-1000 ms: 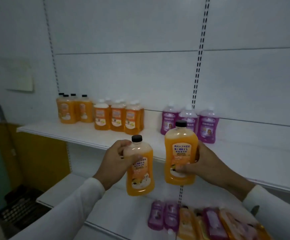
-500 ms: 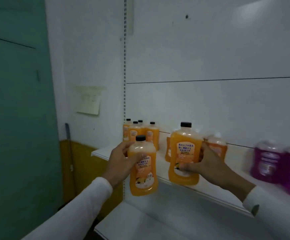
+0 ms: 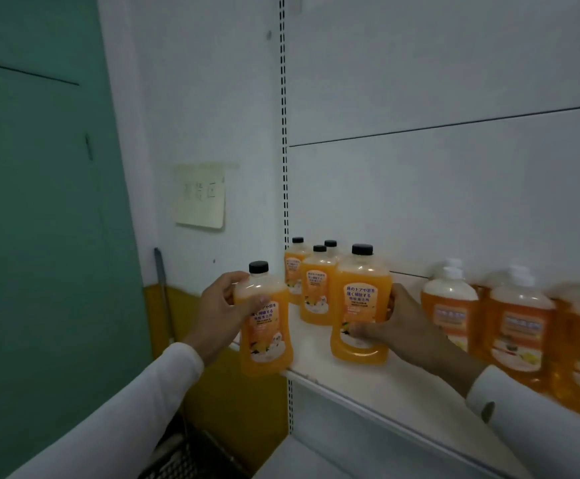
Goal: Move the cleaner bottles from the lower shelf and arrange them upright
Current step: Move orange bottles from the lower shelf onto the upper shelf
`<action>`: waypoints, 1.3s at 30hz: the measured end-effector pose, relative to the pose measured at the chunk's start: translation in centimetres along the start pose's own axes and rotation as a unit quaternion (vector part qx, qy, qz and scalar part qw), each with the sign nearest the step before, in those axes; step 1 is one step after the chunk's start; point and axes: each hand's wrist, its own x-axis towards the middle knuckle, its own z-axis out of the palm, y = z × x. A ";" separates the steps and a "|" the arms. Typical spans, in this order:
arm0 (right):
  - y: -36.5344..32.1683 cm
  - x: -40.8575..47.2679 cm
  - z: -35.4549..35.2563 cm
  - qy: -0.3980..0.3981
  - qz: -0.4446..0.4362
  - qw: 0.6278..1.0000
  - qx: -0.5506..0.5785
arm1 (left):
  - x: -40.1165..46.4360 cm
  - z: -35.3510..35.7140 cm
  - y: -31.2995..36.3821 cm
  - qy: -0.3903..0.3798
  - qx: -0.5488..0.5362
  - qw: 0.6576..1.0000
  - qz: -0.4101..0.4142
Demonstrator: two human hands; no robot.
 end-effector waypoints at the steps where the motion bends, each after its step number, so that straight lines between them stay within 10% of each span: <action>1: 0.6 1.2 0.6 -0.003 0.006 1.000 0.000 | 1.5 -0.1 -0.7 -0.004 0.006 1.000 0.000; 28: 3.9 9.7 7.1 0.182 0.222 0.954 -0.085 | 23.2 3.9 -13.7 -0.237 -0.052 0.969 0.056; 39: 0.0 7.1 5.7 0.164 0.258 0.910 -0.279 | 21.3 0.1 -12.9 -0.308 0.202 0.930 0.022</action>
